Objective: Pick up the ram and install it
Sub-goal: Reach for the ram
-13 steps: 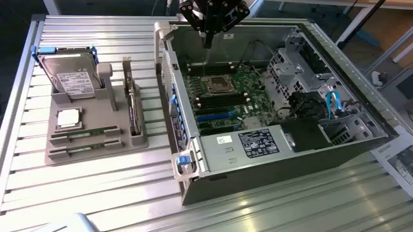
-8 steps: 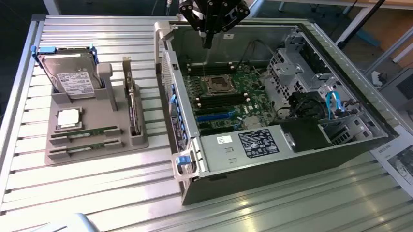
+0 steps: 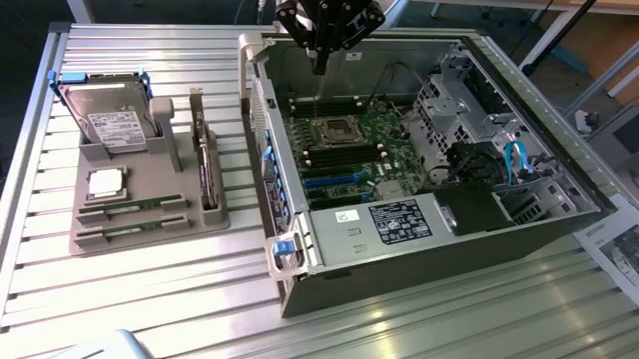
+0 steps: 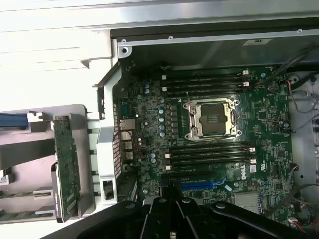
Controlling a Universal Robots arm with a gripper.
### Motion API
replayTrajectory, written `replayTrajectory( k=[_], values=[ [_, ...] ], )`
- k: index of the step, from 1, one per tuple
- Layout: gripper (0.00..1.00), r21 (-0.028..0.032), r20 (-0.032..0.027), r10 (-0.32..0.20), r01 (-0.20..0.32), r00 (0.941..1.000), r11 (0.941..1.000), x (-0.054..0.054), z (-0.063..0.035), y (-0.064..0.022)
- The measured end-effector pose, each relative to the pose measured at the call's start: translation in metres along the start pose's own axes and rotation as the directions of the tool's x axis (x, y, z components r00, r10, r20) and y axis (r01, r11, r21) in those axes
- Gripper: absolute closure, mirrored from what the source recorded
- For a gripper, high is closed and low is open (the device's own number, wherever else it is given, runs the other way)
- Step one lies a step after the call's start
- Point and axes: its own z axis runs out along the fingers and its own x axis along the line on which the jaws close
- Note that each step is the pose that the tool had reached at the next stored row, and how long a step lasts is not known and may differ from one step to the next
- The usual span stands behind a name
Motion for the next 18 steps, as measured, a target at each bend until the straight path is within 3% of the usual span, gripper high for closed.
replayTrajectory(
  k=[4, 14, 18],
  values=[
    [0.9, 0.0001, -0.0001, 0.0, 0.0, 1.0, 1.0, 0.011, -0.0003, -0.0008],
    [0.9, 0.0001, -0.0001, 0.0, 0.0, 1.0, 1.0, 0.059, -0.0015, -0.0044],
    [0.9, 0.0002, -0.0001, 0.0, 0.0, 1.0, 1.0, 0.085, -0.0022, -0.0064]
  ],
)
